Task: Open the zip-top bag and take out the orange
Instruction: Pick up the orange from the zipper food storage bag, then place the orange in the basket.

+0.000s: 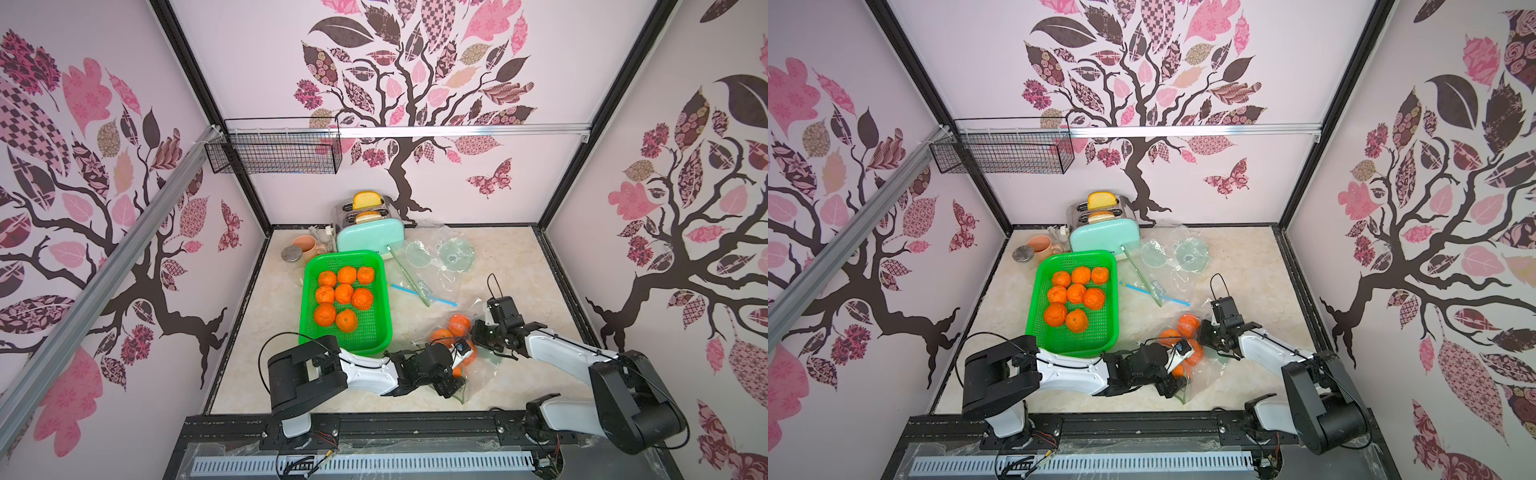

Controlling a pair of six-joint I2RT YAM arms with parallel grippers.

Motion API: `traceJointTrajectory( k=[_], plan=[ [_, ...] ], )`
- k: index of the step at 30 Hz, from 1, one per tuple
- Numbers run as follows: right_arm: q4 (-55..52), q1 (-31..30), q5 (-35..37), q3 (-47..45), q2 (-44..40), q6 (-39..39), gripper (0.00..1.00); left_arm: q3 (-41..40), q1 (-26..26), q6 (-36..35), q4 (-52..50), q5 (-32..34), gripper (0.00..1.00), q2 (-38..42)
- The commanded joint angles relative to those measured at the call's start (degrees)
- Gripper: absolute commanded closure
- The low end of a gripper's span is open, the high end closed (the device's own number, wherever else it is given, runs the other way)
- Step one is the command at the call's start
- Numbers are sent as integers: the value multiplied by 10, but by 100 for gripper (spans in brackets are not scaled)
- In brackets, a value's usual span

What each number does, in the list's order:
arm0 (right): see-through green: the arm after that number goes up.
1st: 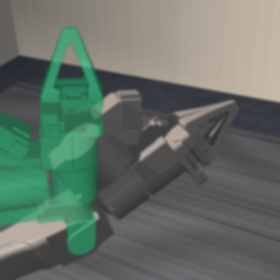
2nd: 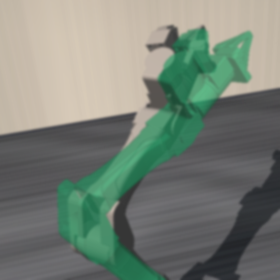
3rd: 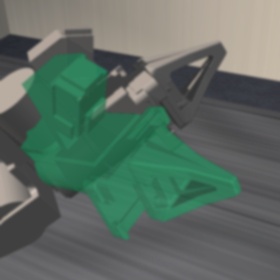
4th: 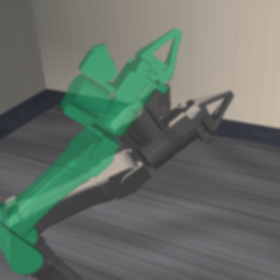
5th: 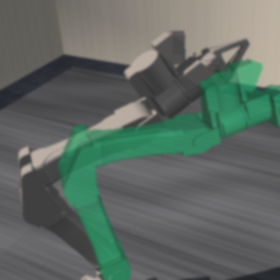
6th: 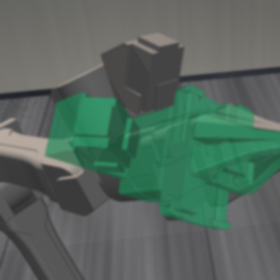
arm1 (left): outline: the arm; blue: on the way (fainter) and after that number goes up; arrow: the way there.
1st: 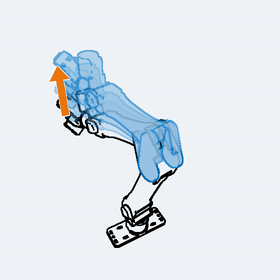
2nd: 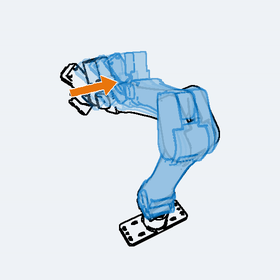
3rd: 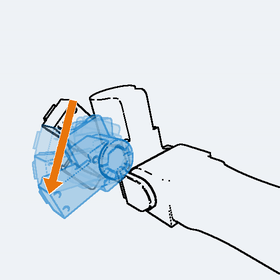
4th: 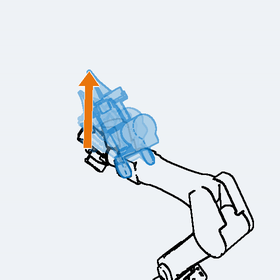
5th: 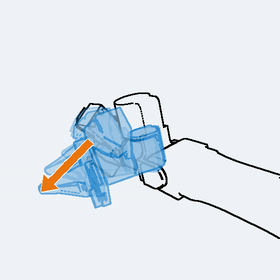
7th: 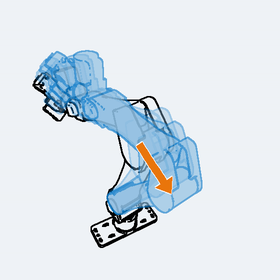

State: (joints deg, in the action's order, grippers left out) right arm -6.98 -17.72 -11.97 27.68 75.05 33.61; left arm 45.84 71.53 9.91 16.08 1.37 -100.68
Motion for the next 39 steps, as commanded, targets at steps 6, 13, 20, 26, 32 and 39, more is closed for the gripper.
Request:
traceJointTrajectory(
  k=[6,13,20,26,32,39],
  plan=[
    [32,3,39,-28,5,11,74,-25,1,40,-87,-1,47,88],
    [61,14,50,-32,16,23,74,-26,0,68,-234,-29,55,156],
    [65,15,50,-35,13,23,73,-50,-3,92,-287,-88,56,243],
    [68,15,46,-40,7,24,73,-48,-67,133,-328,20,58,332],
    [70,15,42,-42,5,24,73,-14,-153,159,-349,179,62,380],
    [72,15,38,-48,1,25,73,-8,-252,172,-333,229,61,333]
  ],
)
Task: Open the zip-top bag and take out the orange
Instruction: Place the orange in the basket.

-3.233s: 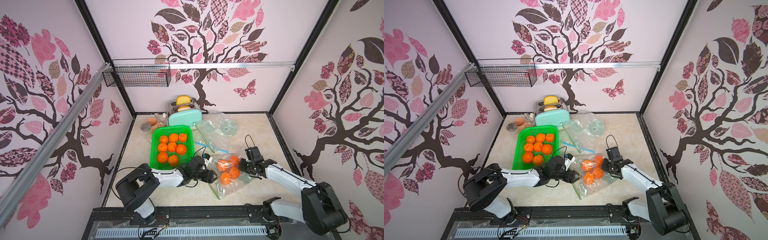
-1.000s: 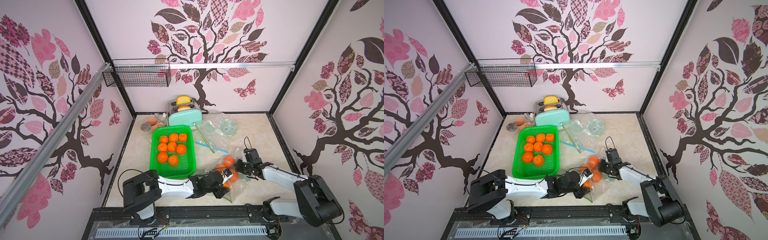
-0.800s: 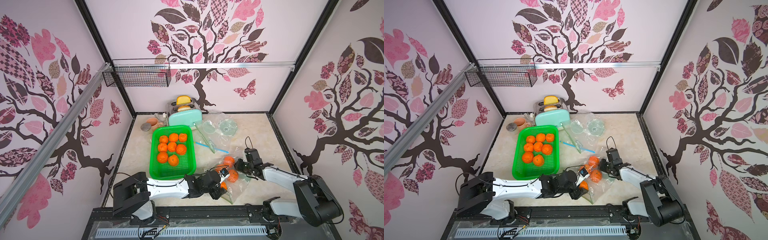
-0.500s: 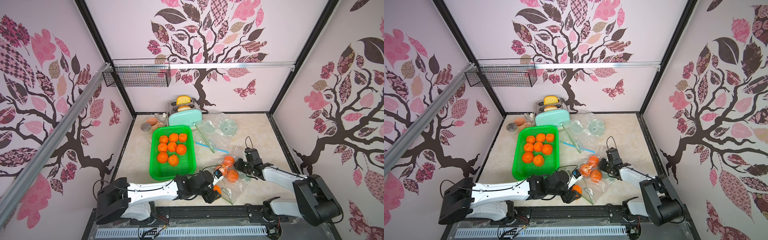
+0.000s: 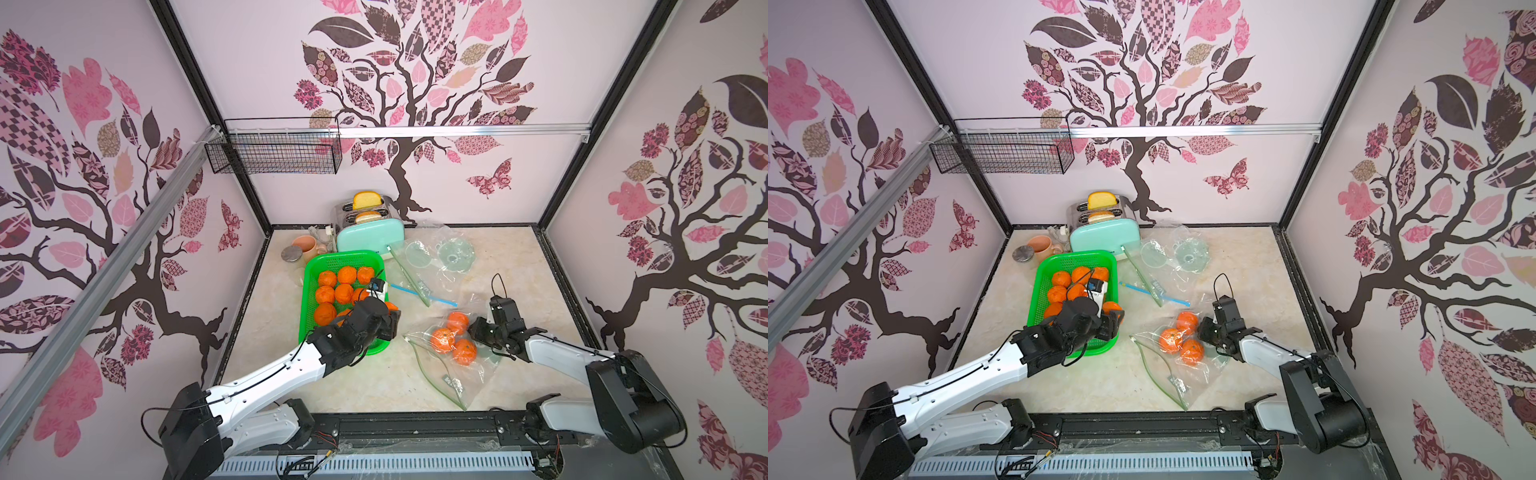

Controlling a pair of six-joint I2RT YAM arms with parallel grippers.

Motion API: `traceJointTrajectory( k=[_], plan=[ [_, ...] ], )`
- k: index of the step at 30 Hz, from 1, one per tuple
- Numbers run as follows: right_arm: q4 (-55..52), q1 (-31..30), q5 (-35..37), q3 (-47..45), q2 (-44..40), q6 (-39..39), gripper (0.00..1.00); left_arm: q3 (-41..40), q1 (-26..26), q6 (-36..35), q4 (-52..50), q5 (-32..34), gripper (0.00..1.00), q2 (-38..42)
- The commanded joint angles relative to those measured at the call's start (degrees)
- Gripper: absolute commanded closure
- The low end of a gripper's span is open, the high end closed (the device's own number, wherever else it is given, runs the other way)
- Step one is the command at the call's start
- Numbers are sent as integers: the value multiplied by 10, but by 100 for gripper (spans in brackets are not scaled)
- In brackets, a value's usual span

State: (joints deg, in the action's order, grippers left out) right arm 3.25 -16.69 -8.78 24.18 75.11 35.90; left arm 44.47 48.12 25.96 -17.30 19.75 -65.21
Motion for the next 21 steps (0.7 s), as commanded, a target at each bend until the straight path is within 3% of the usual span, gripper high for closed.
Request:
traceJointTrajectory(
  k=[1,9,21],
  plan=[
    [-30,4,5,-13,1,2,73,5,-29,12,2,48,61,-32],
    [-29,5,2,-13,2,1,73,-12,-104,14,40,20,61,-83],
    [-29,5,-1,-13,4,1,72,-24,-109,13,55,13,57,-161]
  ],
)
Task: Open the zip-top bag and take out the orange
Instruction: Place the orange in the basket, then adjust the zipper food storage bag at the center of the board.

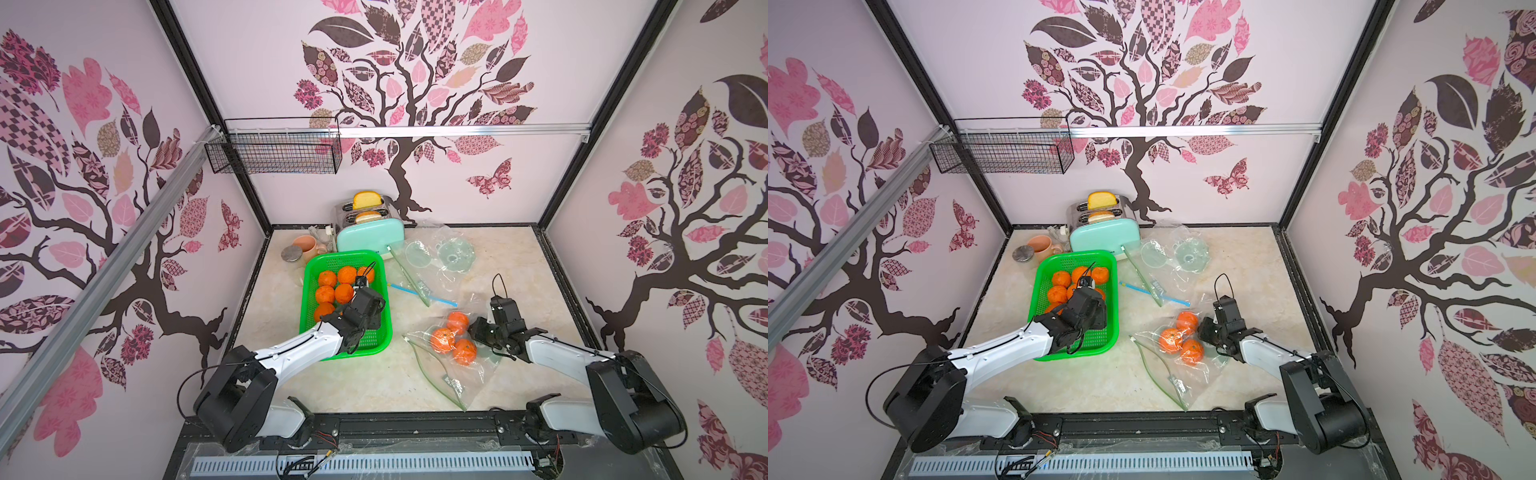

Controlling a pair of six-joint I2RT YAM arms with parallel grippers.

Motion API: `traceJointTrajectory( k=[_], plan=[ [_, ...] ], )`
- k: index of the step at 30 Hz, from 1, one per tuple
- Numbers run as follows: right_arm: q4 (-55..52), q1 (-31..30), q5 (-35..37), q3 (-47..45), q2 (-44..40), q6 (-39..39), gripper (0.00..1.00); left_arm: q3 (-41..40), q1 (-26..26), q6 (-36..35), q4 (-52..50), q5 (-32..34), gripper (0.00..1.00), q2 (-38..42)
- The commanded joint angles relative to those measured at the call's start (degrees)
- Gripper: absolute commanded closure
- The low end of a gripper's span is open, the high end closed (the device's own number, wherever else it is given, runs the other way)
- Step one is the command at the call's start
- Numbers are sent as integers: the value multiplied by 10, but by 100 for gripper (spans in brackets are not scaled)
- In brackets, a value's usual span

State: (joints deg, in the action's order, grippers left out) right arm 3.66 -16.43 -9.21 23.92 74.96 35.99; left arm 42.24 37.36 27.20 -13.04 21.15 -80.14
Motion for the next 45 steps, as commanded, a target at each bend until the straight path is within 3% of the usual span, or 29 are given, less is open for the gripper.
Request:
traceJointTrajectory(
  k=[1,8,15,20,25,30,35,37,41,45],
  plan=[
    [-33,2,3,-10,5,1,72,-1,-1,0,12,1,56,-17],
    [-33,2,7,-9,8,0,72,4,-1,-16,11,-15,34,-32],
    [-33,2,6,-9,8,0,71,14,-1,-29,-3,-28,23,-7],
    [-34,2,11,-9,4,0,69,16,-1,-29,-21,-22,22,23],
    [-31,2,14,-12,-3,0,69,7,0,-27,-35,-73,23,89],
    [-30,2,15,-12,-4,-1,68,-55,3,0,-12,-148,30,186],
    [-28,2,17,-18,-15,2,68,-103,11,21,31,-328,39,259],
    [-28,2,17,-19,-17,1,68,-102,52,7,31,-363,40,270],
    [-26,2,19,-20,-19,2,68,-85,164,-33,20,-349,46,257],
    [-26,2,17,-21,-21,2,68,-86,213,-41,16,-339,52,230]
  ],
)
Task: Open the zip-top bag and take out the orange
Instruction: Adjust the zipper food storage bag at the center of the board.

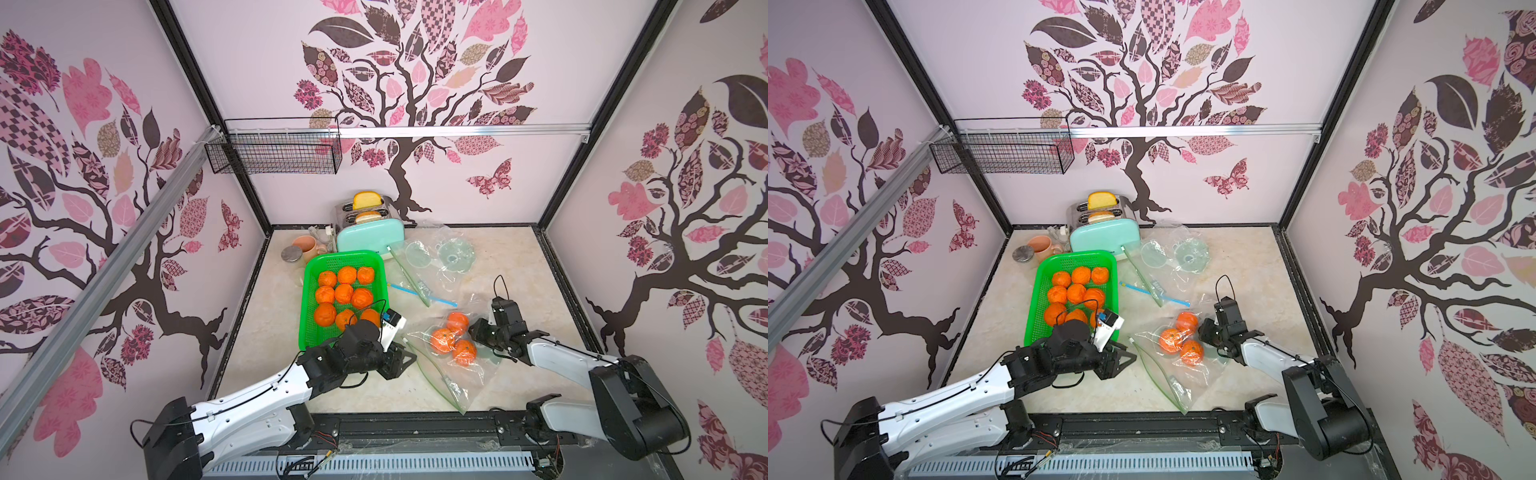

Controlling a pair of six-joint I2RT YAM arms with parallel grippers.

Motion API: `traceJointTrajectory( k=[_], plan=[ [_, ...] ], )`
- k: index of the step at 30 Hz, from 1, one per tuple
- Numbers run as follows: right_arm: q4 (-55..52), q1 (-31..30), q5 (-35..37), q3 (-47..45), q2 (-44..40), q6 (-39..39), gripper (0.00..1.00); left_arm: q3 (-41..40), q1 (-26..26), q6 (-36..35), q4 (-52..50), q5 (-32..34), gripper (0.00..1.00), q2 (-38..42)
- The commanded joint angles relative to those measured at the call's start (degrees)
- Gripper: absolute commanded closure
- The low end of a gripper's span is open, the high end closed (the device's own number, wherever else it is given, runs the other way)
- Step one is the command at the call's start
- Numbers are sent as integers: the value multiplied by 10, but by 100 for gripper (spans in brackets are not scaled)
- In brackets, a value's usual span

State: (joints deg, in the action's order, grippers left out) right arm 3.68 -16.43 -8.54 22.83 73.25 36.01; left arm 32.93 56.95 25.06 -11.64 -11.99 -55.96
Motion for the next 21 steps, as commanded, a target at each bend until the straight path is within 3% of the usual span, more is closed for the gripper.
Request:
traceJointTrajectory(
  k=[1,7,12,21],
  plan=[
    [-26,2,11,-12,-6,1,68,2,28,-20,10,-11,53,-20],
    [-25,2,11,-13,-8,2,67,16,105,-36,15,-1,61,-92],
    [-25,2,8,-13,-7,2,67,12,123,-27,43,-3,73,-143],
    [-25,2,6,-11,-1,2,67,35,130,-24,128,18,83,-236]
  ],
)
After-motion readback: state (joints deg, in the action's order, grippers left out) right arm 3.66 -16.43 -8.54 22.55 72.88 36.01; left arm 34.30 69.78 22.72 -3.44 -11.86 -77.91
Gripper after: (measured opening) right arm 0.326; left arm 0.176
